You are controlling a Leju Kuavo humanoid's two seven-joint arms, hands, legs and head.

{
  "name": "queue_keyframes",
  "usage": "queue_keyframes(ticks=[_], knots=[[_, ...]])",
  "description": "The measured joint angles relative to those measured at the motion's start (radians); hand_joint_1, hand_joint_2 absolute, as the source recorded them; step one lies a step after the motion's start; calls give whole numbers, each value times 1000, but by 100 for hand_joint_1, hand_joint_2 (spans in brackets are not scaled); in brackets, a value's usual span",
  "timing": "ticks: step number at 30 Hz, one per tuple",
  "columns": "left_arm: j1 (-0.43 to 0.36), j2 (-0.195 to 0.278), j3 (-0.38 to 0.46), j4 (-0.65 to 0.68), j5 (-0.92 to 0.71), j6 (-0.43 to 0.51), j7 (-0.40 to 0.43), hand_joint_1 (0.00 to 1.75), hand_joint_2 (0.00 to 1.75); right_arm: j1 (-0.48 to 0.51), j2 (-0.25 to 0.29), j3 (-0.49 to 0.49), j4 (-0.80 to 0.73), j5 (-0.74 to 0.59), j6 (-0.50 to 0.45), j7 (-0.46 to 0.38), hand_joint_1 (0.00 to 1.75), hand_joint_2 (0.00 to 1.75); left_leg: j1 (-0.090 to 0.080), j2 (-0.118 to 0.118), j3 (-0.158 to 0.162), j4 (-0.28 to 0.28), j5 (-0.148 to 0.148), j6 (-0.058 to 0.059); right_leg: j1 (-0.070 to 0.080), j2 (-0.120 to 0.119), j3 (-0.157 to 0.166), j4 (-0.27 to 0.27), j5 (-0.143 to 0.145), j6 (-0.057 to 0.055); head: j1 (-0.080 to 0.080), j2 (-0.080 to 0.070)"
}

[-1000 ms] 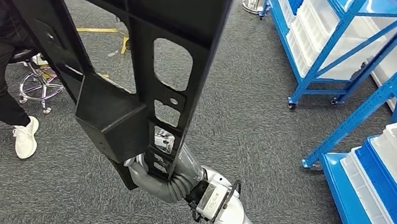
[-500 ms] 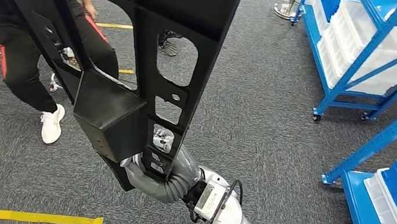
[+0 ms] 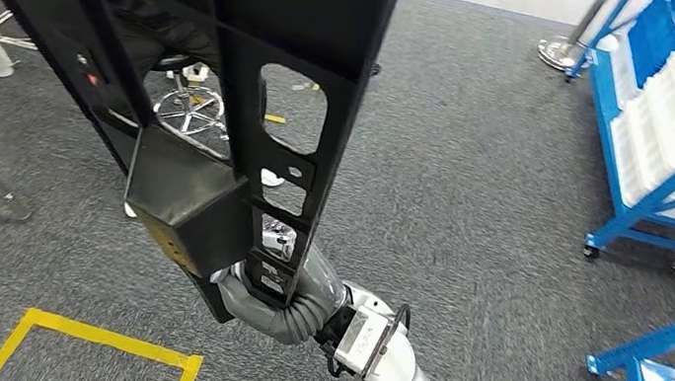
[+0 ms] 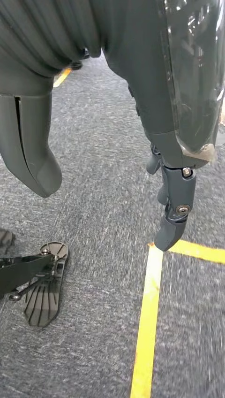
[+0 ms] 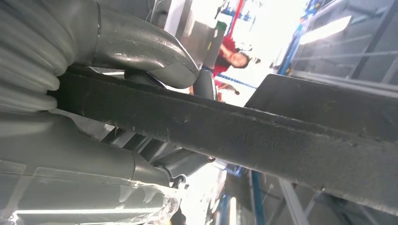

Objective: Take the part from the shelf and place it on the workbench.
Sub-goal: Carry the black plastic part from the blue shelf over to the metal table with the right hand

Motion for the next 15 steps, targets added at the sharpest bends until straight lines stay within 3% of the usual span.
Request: queue_keyframes(ticks=[1, 3, 4, 6, 7, 9, 10, 12, 13, 14, 15], knots=[[0, 0, 0, 0, -3, 0, 0, 0, 175, 0, -1, -1, 0, 0, -1, -2, 175, 175, 0, -14, 0, 2, -1, -2, -3, 16, 31, -75, 32, 6, 0, 0], [0, 0, 0, 0, -8, 0, 0, 0, 175, -1, -2, -3, 0, 0, -2, -6, 175, 175, -2, -37, -4, 7, -5, -11, -6, 39, 79, -176, 71, 2, 0, 0], [1, 1, 0, 0, -9, 0, -1, 0, 175, -1, -3, -4, 0, 0, -2, -7, 175, 175, -3, -45, -7, 8, -5, -16, -5, 43, 87, -191, 76, -7, 0, 0], [4, 3, 0, 0, -9, 0, -1, 0, 175, -1, -3, -4, 0, 0, -3, -8, 175, 175, -1, -52, -12, 9, -5, -26, -4, 27, 89, -193, 79, -22, -1, 0], [6, 3, 0, 0, -9, -1, -1, 0, 175, -2, -1, -4, 0, 0, -3, -8, 175, 175, -2, -36, -15, 15, -11, -31, -6, 20, 90, -194, 80, -28, -2, 0], [4, 4, -1, 0, -11, -1, -1, 0, 175, -4, 2, -5, 0, 0, -4, -9, 175, 175, -2, 21, -42, 78, -49, -40, -10, 1, 93, -197, 79, -41, -6, 0], [1, 4, -1, 0, -12, -2, -1, 0, 175, -3, 3, -5, 0, 0, -5, -9, 175, 175, -1, 50, -72, 138, -81, -46, -9, -9, 94, -197, 77, -46, -8, 0], [-1, 4, -1, 0, -17, -2, -2, 0, 175, 1, 3, -6, 0, 2, -7, -9, 175, 175, 5, 69, -136, 264, -131, -54, -6, -34, 95, -196, 73, -52, -9, 0], [0, 4, -1, 0, -20, -2, -2, 0, 175, 3, 3, -6, 0, 3, -8, -9, 175, 175, 8, 72, -152, 291, -133, -56, -5, -46, 95, -196, 72, -53, -9, 0], [1, 5, -1, 0, -23, -2, -2, 0, 175, 4, 3, -6, 0, 5, -9, -9, 175, 175, 10, 76, -148, 278, -115, -58, -5, -57, 97, -196, 70, -53, -9, 0], [2, 5, -1, 0, -25, -2, -2, 0, 175, 4, 3, -6, 0, 6, -10, -9, 175, 175, 11, 84, -123, 227, -83, -57, -5, -67, 99, -196, 68, -53, -9, 0]])
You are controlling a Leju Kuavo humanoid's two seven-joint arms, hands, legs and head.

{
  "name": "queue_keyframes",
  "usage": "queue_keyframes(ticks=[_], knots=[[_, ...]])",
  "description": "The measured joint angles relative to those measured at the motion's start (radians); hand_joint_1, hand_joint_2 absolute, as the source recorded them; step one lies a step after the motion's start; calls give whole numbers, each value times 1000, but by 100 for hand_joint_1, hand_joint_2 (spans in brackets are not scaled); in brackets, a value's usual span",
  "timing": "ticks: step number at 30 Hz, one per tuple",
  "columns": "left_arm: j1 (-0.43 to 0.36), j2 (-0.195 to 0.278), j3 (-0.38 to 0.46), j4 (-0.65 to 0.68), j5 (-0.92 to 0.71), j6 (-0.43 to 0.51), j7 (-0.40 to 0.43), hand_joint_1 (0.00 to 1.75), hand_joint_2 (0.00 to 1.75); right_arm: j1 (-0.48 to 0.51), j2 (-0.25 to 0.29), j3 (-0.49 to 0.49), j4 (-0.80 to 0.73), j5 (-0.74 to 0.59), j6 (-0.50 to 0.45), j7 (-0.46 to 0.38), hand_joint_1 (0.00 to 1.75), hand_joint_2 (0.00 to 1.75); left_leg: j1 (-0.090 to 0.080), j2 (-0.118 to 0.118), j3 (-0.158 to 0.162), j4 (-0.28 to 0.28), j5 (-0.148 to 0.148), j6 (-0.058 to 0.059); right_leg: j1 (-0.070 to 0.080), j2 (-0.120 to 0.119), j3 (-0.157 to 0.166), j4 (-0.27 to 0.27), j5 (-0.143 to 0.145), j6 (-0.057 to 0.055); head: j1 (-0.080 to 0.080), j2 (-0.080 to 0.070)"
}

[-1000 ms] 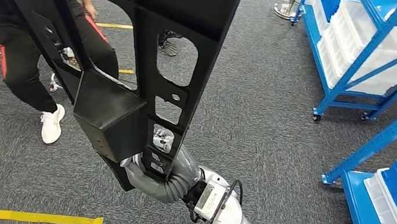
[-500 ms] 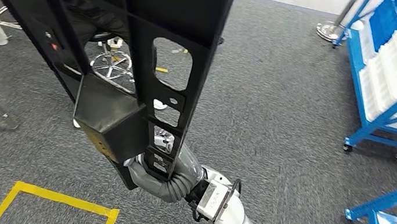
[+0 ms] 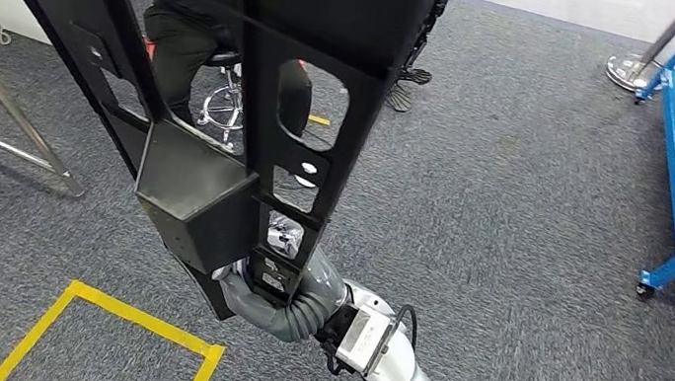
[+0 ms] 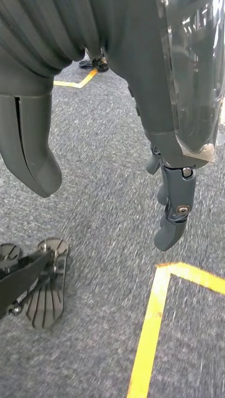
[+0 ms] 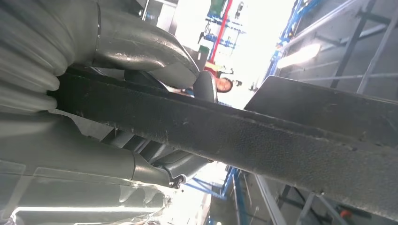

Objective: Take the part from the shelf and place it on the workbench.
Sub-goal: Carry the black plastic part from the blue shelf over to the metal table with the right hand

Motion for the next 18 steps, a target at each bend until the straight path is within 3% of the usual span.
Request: queue_keyframes(ticks=[2, 4, 6, 7, 9, 11, 13, 14, 15, 17, 18], knots=[[-2, 2, 0, 0, -3, 0, 0, 0, 175, 0, 1, 0, -1, 2, -1, 0, 175, 175, -5, 42, 72, -139, 61, 7, 5, -19, 6, 0, -6, 6, 0, 0], [-6, 2, 0, -1, -3, 0, 0, 0, 175, 0, 1, -1, -1, 4, -2, 0, 175, 175, -14, 66, 106, -209, 77, 18, 12, -36, 10, 0, -12, 16, 1, 0], [-6, 2, -1, -1, -3, 0, -1, 0, 175, 0, 3, -1, -2, 5, -2, 0, 175, 175, -20, 45, 106, -215, 74, 31, 14, -57, 16, -3, -16, 25, 2, 0], [-5, 2, 0, 0, -3, 0, -1, 0, 175, -1, 4, -1, -3, 5, -3, 0, 175, 175, -19, 34, 111, -221, 77, 37, 13, -53, 18, -1, -19, 30, 2, 0], [-5, 2, 0, 0, -3, 0, -1, 0, 175, -2, 6, -3, -5, 4, -4, -1, 175, 175, -12, 10, 123, -235, 85, 49, 11, -10, 1, 46, -45, 34, 4, 0], [-9, 2, 0, 0, -3, 0, -1, 0, 175, 2, 1, -7, -5, 4, -6, 0, 175, 175, -6, -17, 126, -239, 88, 55, 8, 43, -63, 170, -94, 28, 6, 0], [-9, 2, 0, 0, -4, 0, -1, 0, 175, 9, -5, -9, -3, 5, -6, 1, 175, 175, -6, -47, 126, -238, 88, 57, 7, 57, -122, 272, -121, 31, 7, 0], [-8, 1, 0, 0, -4, 0, -1, 0, 175, 10, -7, -9, -3, 6, -7, 2, 175, 175, -6, -62, 126, -237, 87, 57, 7, 59, -128, 271, -111, 37, 7, 0], [-7, 1, 0, 0, -6, -1, -1, 0, 175, 11, -8, -10, -3, 7, -7, 1, 175, 175, -5, -77, 127, -237, 87, 55, 5, 62, -114, 230, -86, 46, 7, 0], [-6, 0, 0, 0, -10, -1, -1, 0, 175, 11, -8, -12, -3, 8, -7, 1, 175, 175, -4, -104, 129, -232, 83, 49, -1, 87, -57, 97, -26, 60, 7, 0], [-6, 0, 0, 0, -12, -1, -1, 0, 175, 11, -8, -14, -3, 9, -7, 1, 175, 175, -4, -117, 127, -228, 80, 44, -3, 102, -32, 44, -5, 58, 7, 0]])
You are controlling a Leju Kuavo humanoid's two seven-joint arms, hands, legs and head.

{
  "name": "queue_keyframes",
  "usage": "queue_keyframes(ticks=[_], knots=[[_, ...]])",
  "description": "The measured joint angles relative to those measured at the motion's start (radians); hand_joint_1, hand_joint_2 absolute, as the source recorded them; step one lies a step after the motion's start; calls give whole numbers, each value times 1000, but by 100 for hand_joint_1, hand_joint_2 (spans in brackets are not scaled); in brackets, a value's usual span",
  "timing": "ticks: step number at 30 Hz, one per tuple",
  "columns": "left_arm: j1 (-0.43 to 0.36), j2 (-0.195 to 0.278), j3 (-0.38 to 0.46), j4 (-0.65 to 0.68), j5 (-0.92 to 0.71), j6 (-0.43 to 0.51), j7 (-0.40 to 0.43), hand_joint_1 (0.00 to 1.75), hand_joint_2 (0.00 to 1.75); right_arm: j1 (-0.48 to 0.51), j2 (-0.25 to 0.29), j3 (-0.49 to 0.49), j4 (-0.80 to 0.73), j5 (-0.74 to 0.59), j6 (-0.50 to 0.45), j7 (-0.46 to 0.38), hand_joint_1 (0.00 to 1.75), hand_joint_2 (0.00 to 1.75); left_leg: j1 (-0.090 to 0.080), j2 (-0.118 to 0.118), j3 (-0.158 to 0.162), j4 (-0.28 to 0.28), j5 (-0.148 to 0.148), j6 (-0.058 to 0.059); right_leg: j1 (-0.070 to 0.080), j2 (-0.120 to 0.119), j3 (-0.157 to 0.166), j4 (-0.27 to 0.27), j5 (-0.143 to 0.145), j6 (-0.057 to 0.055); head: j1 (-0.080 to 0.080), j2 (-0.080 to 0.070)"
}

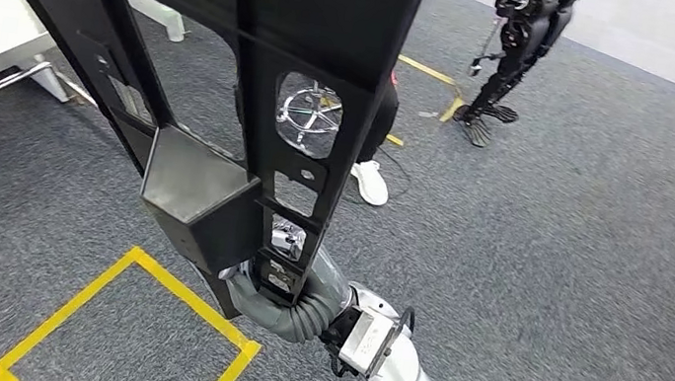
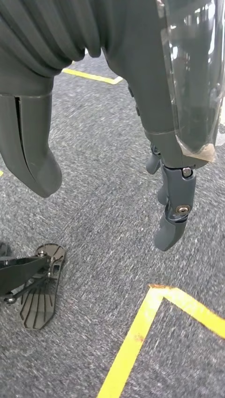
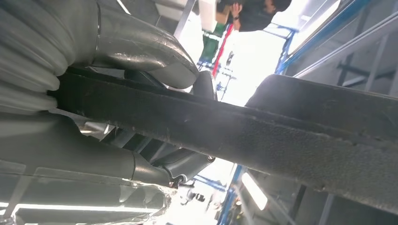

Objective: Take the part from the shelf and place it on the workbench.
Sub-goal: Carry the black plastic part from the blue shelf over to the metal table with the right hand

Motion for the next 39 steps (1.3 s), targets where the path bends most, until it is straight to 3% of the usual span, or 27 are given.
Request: queue_keyframes(ticks=[2, 3, 4, 6, 8, 10, 11, 13, 15, 17, 19, 21, 23, 25, 26, 27, 29, 30, 31, 33, 34, 36, 38, 39], knots=[[2, 0, 0, 0, -2, 1, 0, 0, 175, 1, 0, -2, 0, 1, -1, 0, 175, 175, 0, -18, -7, 5, -2, -12, 2, 15, 19, -38, 14, -14, -1, 0], [5, 1, 0, 0, -3, 3, 0, 0, 175, 0, 1, -2, 0, 1, -1, 0, 175, 175, 1, -25, -11, 5, -1, -16, 3, 8, 21, -40, 17, -22, -1, 0], [7, 0, 0, 0, -4, 5, 0, 0, 175, 0, 4, -4, 0, 1, -2, 0, 175, 175, 1, -16, -13, 8, -3, -21, 2, -1, 22, -41, 18, -27, -1, 0], [7, -1, 0, 0, -6, 9, 0, 0, 175, 0, 9, -6, 0, 2, -2, -1, 175, 175, 0, 35, -33, 50, -28, -29, -2, -20, 26, -43, 19, -40, -4, 0], [2, -2, 0, 0, -8, 11, -1, 0, 175, 1, 10, -9, 0, 3, -2, -2, 175, 175, 0, 91, -92, 167, -84, -37, 0, -43, 28, -44, 15, -53, -7, 0], [1, -3, 0, 0, -8, 12, -1, 0, 175, 3, 9, -10, 2, 5, -1, -3, 175, 175, 3, 106, -153, 278, -122, -41, 4, -69, 28, -44, 12, -59, -7, 0], [2, -3, 0, 0, -8, 12, 0, 0, 175, 4, 9, -11, 2, 5, -1, -3, 175, 175, 3, 107, -161, 289, -115, -40, 6, -81, 29, -44, 11, -60, -7, 0], [4, -3, 0, 0, -8, 12, 0, 0, 175, 4, 9, -11, 3, 5, -1, -5, 175, 175, 1, 122, -115, 197, -58, -33, 8, -102, 32, -44, 9, -61, -7, 0], [0, -1, 0, 0, -8, 12, 0, 0, 175, 2, 11, -12, 3, 6, -1, -6, 175, 175, -9, 172, -45, 65, -11, -20, 14, -121, 36, -44, 4, -56, -7, 0], [-4, -1, 0, 0, -8, 12, 0, 0, 175, 2, 12, -13, 3, 9, -1, -7, 175, 175, -20, 194, -21, 14, -5, -10, 20, -140, 39, -44, -1, -47, -6, 0], [-4, 0, 0, 0, -8, 12, 0, 0, 175, 0, 15, -14, 2, 12, -1, -8, 175, 175, -20, 167, -20, 8, -2, -1, 21, -156, 43, -46, -6, -38, -6, 0], [-2, -1, 0, 0, -8, 11, -1, 0, 175, -1, 18, -16, 2, 13, -1, -9, 175, 175, -13, 144, -11, -4, 7, 9, 19, -122, 35, -18, -24, -32, -5, 0], [-5, -2, 0, 0, -8, 11, -4, 0, 175, 1, 14, -20, 2, 15, -1, -11, 175, 175, -7, 118, -7, -9, 12, 16, 16, -66, -13, 87, -70, -34, -3, 0], [-7, -2, 0, 0, -9, 11, -6, 0, 175, 6, 9, -24, 4, 16, -2, -12, 175, 175, -7, 88, -9, -8, 13, 18, 14, -47, -79, 211, -111, -34, -2, 0], [-6, -3, 0, 0, -9, 11, -7, 0, 175, 8, 7, -26, 5, 17, -2, -12, 175, 175, -6, 73, -9, -7, 13, 17, 12, -45, -94, 233, -112, -28, -2, 0], [-5, -4, 0, 0, -9, 10, -7, 0, 175, 8, 7, -26, 6, 17, -2, -12, 175, 175, -5, 58, -9, -7, 13, 17, 10, -43, -91, 215, -95, -20, -2, 0], [-4, -4, 1, 0, -10, 10, -7, 0, 175, 8, 6, -27, 6, 17, -2, -12, 175, 175, -2, 29, -8, -2, 10, 11, 3, -21, -37, 84, -33, 0, -1, 0], [-4, -4, 1, 0, -10, 10, -8, 0, 175, 8, 6, -27, 6, 17, -2, -12, 175, 175, -3, 16, -9, 3, 7, 5, 0, -7, -8, 21, -7, 3, -1, 0], [-3, -4, 1, 0, -10, 10, -8, 0, 175, 8, 6, -27, 7, 17, -2, -12, 175, 175, -3, 6, -12, 6, 4, 0, -2, 3, 12, -22, 9, 1, -2, 0], [1, -4, 1, 0, -10, 10, -9, 0, 175, 7, 7, -27, 8, 17, -2, -12, 175, 175, -3, -7, -17, 8, 3, -12, 3, 2, 22, -39, 16, -15, -2, 0], [3, -3, 1, 0, -10, 10, -9, 0, 175, 5, 9, -28, 8, 17, -2, -12, 175, 175, -1, -9, -19, 7, 4, -16, 2, -5, 23, -40, 18, -23, -2, 0], [5, -4, 1, 0, -11, 10, -9, 0, 175, 3, 14, -29, 7, 17, -2, -13, 175, 175, -1, 26, -31, 31, -11, -26, -2, -20, 26, -42, 19, -36, -4, 0], [2, -4, 1, 0, -12, 10, -8, 0, 175, 3, 17, -29, 7, 17, -3, -13, 175, 175, -1, 82, -76, 124, -60, -35, -2, -40, 29, -44, 16, -47, -7, 0], [0, -4, 1, 0, -13, 10, -8, 0, 175, 4, 17, -29, 7, 17, -3, -13, 175, 175, 1, 98, -110, 191, -89, -38, 0, -52, 30, -44, 14, -51, -7, 0]])
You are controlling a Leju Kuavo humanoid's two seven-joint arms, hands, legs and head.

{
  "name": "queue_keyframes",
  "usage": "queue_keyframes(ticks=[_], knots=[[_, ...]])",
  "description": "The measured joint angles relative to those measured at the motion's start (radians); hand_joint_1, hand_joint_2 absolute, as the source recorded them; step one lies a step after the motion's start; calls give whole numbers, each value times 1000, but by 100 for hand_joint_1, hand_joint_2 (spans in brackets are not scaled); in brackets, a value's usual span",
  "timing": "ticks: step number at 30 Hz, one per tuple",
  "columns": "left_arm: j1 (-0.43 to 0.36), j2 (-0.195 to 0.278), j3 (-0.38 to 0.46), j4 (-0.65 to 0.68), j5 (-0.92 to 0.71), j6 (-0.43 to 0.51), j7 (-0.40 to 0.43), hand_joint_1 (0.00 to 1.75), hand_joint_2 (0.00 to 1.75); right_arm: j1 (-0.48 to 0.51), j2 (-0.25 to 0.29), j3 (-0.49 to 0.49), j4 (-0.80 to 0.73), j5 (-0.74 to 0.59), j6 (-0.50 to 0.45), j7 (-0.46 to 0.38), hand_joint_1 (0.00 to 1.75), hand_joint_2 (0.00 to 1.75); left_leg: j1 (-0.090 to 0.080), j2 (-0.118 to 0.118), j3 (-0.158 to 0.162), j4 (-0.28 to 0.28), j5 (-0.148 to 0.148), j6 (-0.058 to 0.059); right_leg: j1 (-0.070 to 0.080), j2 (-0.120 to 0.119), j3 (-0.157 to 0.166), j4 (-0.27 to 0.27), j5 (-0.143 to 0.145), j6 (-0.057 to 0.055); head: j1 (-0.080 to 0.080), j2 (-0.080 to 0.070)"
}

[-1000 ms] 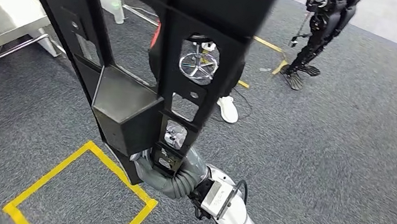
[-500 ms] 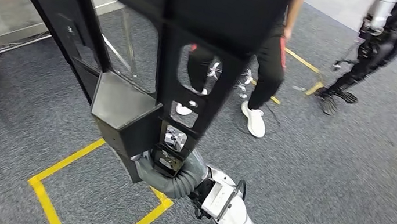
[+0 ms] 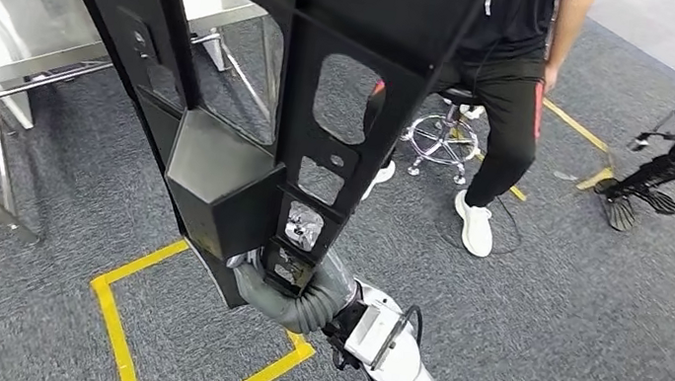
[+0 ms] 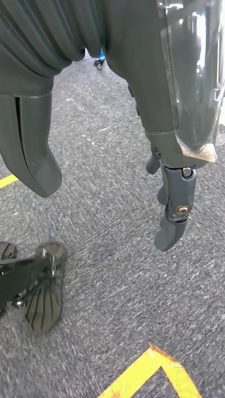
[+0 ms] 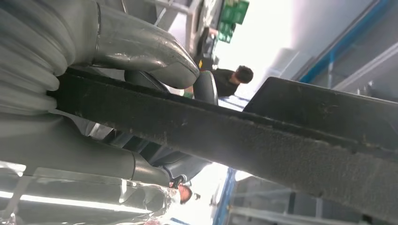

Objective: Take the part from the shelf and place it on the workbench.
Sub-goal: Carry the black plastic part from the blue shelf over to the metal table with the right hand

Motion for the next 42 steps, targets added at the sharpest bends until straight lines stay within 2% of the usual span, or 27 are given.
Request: queue_keyframes(ticks=[1, 2, 3, 4, 6, 8, 11, 13, 15, 17, 18, 19, 21, 22, 24, 26, 27, 28, 30, 32, 33, 34, 35, 37, 39, 41, 42], knots=[[-1, 0, 0, 0, -1, 0, 1, 0, 175, 1, 0, 0, 0, 0, 0, 0, 175, 175, 2, 6, -31, 59, -21, -2, 2, -12, 0, 0, -2, -2, 0, 0], [0, 0, 0, 0, -1, 0, 2, 0, 175, 2, -1, 0, 0, 0, 0, 0, 175, 175, 2, 9, -51, 93, -27, -3, 4, -24, 1, 0, -3, -4, 0, 0], [1, -1, 0, 0, -2, 0, 3, 0, 175, 2, 0, 0, 0, 0, 0, 1, 175, 175, 3, 11, -52, 89, -14, -2, 5, -35, 2, 0, -5, -5, 0, 0], [1, -1, 0, 0, -3, 0, 4, 0, 175, 1, 0, 0, 0, 0, 0, 2, 175, 175, 2, 17, -31, 46, 15, 2, 6, -45, 4, 0, -7, -5, 0, 0], [-1, 0, 0, 0, -6, 1, 7, 0, 175, 0, 2, 0, -1, 0, 0, 4, 175, 175, -6, 53, 42, -91, 76, 13, 11, -64, 11, 1, -13, -2, 0, 0], [-5, 0, 0, 0, -9, 3, 10, 0, 175, 0, 2, 0, -3, 0, -1, 7, 175, 175, -16, 78, 80, -166, 92, 23, 18, -82, 16, 0, -19, 7, 1, 0], [-5, 0, 0, 0, -12, 6, 14, 0, 175, -2, 5, 0, -8, 0, -2, 11, 175, 175, -21, 49, 85, -182, 92, 35, 21, -105, 24, -4, -27, 22, 1, 0], [-4, -2, 0, 0, -13, 8, 16, 0, 175, -4, 7, -1, -13, 0, -2, 11, 175, 175, -13, 27, 98, -197, 100, 46, 20, -66, 12, 33, -48, 26, 2, 0], [-8, -2, 0, 0, -14, 9, 17, 0, 175, -2, 2, -3, -15, 0, -3, 12, 175, 175, -8, 1, 104, -202, 104, 53, 17, -10, -44, 144, -92, 22, 6, 0], [-9, -3, 0, 0, -16, 9, 17, 0, 175, 4, -6, -4, -14, 1, -3, 14, 175, 175, -7, -28, 104, -201, 104, 54, 14, 6, -108, 252, -120, 24, 8, 0], [-8, -4, 0, 0, -16, 8, 17, 0, 175, 6, -8, -5, -14, 1, -4, 15, 175, 175, -7, -43, 104, -200, 104, 54, 12, 8, -121, 261, -112, 32, 8, 0], [-8, -4, 0, 0, -17, 8, 17, 0, 175, 7, -10, -5, -14, 1, -4, 14, 175, 175, -7, -58, 105, -200, 103, 53, 10, 11, -114, 231, -88, 41, 8, 0], [-7, -4, 0, 0, -18, 8, 17, 0, 175, 6, -10, -5, -14, 1, -6, 14, 175, 175, -7, -85, 104, -194, 99, 47, 2, 42, -63, 98, -25, 58, 8, 0], [-7, -4, 0, 0, -18, 9, 17, 0, 175, 6, -10, -5, -14, 0, -6, 14, 175, 175, -8, -98, 101, -190, 96, 42, -1, 59, -39, 43, -3, 58, 8, 0], [-7, -4, 1, 0, -19, 10, 17, 0, 175, 7, -11, -5, -15, 0, -8, 14, 175, 175, -7, -116, 94, -184, 93, 30, 0, 75, -19, -1, 13, 47, 7, 0], [-3, -3, 1, 0, -20, 11, 17, 0, 175, 6, -8, -6, -15, 0, -9, 14, 175, 175, -3, -126, 90, -183, 92, 19, 0, 56, -14, -3, 16, 32, 7, 0], [-2, -4, 0, 0, -20, 11, 17, 0, 175, 5, -6, -6, -16, 0, -9, 15, 175, 175, -3, -112, 86, -175, 86, 13, -2, 47, -12, -5, 16, 26, 6, 0], [-2, -4, 0, 0, -20, 11, 17, 0, 175, 4, -3, -6, -16, 0, -9, 15, 175, 175, -3, -86, 75, -152, 72, 8, -6, 36, -8, -8, 16, 18, 4, 0], [-4, -5, 0, 0, -23, 12, 17, 0, 175, 4, -1, -7, -17, 0, -9, 16, 175, 175, -2, -22, 23, -47, 19, -3, -6, 13, -3, -9, 12, 7, 1, 0], [-7, -5, 0, 0, -27, 13, 17, 0, 175, 6, -2, -7, -18, 0, -10, 19, 175, 175, 5, 3, -40, 67, -22, -12, -3, -14, 0, -9, 8, 0, 0, 0], [-6, -5, 0, 0, -28, 14, 16, 0, 175, 7, -2, -8, -18, 0, -10, 21, 175, 175, 9, 8, -53, 86, -20, -15, -3, -27, 0, -9, 6, 0, 0, 0], [-5, -5, 0, 0, -29, 16, 15, 0, 175, 8, -2, -8, -18, 0, -10, 21, 175, 175, 12, 13, -46, 66, 0, -17, -3, -38, 2, -9, 4, 1, 0, 0], [-5, -4, 0, 0, -29, 17, 13, 0, 175, 8, -2, -8, -18, 0, -10, 21, 175, 175, 15, 22, -20, 12, 32, -18, -4, -49, 4, -8, 2, 4, 0, 0], [-7, -4, 1, 0, -29, 19, 9, 0, 175, 6, -1, -8, -18, -1, -10, 21, 175, 175, 15, 61, 49, -114, 84, -16, 0, -67, 8, -8, -5, 15, 1, 0], [-9, -4, 1, 0, -29, 20, 7, 0, 175, 4, -1, -8, -18, 0, -10, 22, 175, 175, 8, 80, 81, -170, 94, -5, 7, -80, 14, -9, -12, 28, 7, 0], [-8, -5, 2, 0, -31, 22, 6, 0, 175, 0, 0, -6, -18, 6, -14, 20, 175, 175, 2, 64, 82, -174, 92, 11, 8, -90, 24, -12, -16, 41, 12, 0], [-7, -6, 2, 0, -32, 25, 6, 0, 175, -2, 0, -6, -18, 9, -17, 18, 175, 175, 1, 57, 85, -177, 93, 18, 6, -83, 25, -7, -21, 46, 12, 0]])
